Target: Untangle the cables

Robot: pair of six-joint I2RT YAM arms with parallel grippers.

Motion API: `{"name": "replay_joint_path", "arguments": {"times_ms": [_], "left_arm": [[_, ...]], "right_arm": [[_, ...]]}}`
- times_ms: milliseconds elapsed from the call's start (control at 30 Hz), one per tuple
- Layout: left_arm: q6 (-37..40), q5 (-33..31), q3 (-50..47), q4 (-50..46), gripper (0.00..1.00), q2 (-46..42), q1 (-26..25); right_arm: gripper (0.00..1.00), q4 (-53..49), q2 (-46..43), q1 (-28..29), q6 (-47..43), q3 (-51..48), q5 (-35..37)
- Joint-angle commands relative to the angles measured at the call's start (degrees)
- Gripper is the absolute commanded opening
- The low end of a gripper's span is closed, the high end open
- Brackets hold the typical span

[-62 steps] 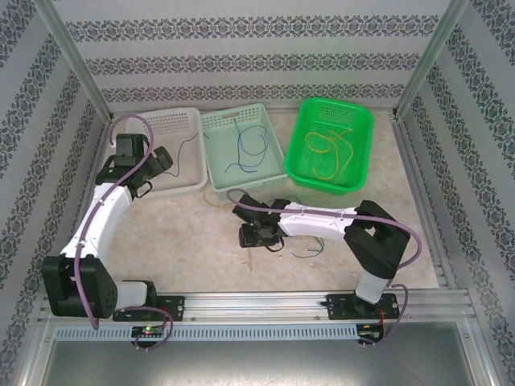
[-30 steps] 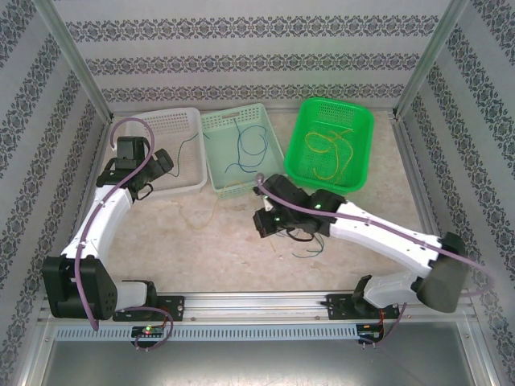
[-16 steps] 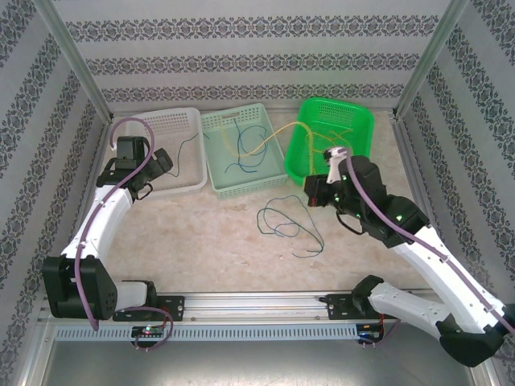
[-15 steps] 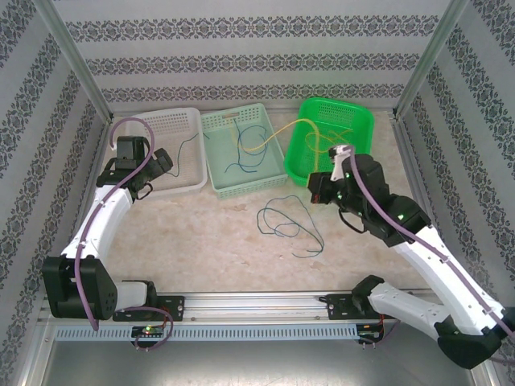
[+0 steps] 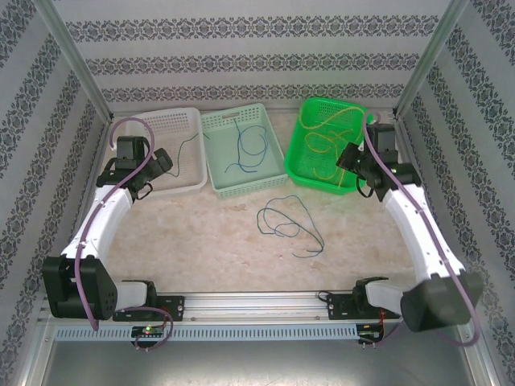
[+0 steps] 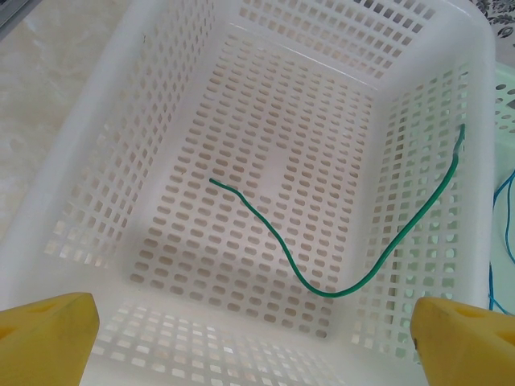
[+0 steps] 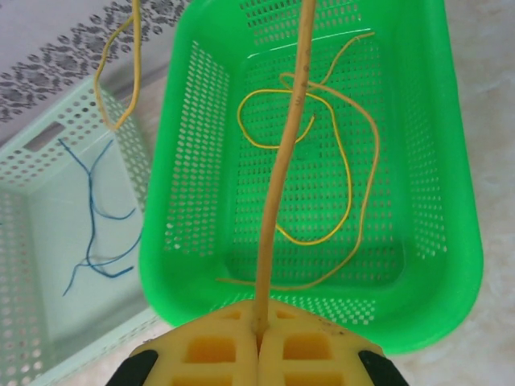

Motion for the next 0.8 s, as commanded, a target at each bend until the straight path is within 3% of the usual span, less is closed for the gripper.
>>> {"name": "replay_joint_path", "arguments": {"times_ms": [0, 433, 767], "left_arm": [[-0.1, -1.1, -0.6, 1.0, 1.0, -1.2, 0.9], [0.3, -1.4, -0.9, 0.9, 1.0, -0.8, 1.1], [0.2, -1.0, -1.1, 0.9, 1.0, -0.7, 1.3]], "right_arm": [[0.0, 5.2, 3.6, -1.1, -2.6, 3.1, -1.8], [0.0, 6.8, 18.1, -4.1, -3.3, 5.6, -0.4], [0.0, 14.0, 12.2, -5.9, 0.1, -2.6, -0.4]]}}
